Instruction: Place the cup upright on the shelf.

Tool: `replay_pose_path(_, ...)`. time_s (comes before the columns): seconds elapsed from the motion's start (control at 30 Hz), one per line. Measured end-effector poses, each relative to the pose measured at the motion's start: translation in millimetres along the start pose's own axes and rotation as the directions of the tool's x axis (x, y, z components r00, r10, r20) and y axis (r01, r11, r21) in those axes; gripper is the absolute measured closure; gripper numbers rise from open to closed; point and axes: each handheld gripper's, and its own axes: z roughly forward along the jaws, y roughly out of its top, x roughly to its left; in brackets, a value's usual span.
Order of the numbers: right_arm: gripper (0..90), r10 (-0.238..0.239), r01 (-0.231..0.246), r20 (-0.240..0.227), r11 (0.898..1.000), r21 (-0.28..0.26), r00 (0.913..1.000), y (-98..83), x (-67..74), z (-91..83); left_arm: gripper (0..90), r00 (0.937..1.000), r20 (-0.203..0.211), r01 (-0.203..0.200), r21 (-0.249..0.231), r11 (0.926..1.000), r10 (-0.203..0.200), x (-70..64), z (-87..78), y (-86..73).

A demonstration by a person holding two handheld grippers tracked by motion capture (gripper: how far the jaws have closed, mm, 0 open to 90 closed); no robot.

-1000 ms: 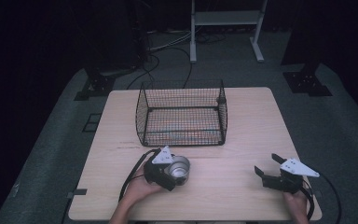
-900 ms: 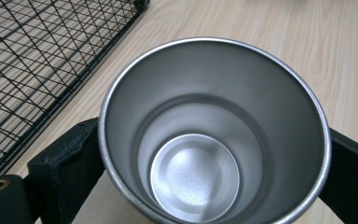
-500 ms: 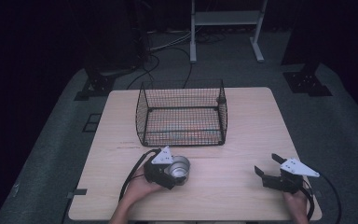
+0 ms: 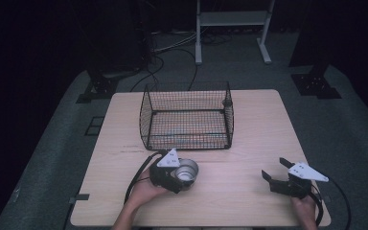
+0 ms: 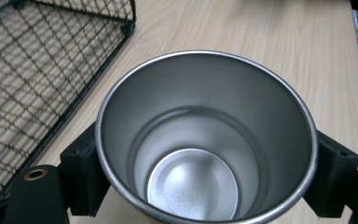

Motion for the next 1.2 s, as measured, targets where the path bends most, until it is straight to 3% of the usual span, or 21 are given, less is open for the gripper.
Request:
replay_pose_path(0.13,13.5,0.003,-0.003,-0.002,1.0,-0.002,1.0,-0.1,-0.4,-0.1,17.2,0.9998,0.005,-0.018,-0.002,0.9998,0.018,-1.8,-3.1,11.0)
replay_pose_path(0.67,13.5,0.007,-0.007,-0.001,1.0,-0.002,1.0,-0.1,-0.9,-0.3,17.2,0.9989,0.042,-0.02,-0.017,0.9997,0.021,7.7,-17.5,34.5)
replay_pose_path(1.2,13.5,0.009,-0.009,0.0,1.0,-0.004,1.0,-0.1,-1.1,-0.1,17.3,0.9979,0.056,-0.034,0.011,0.9993,0.034,19.7,-23.5,55.8)
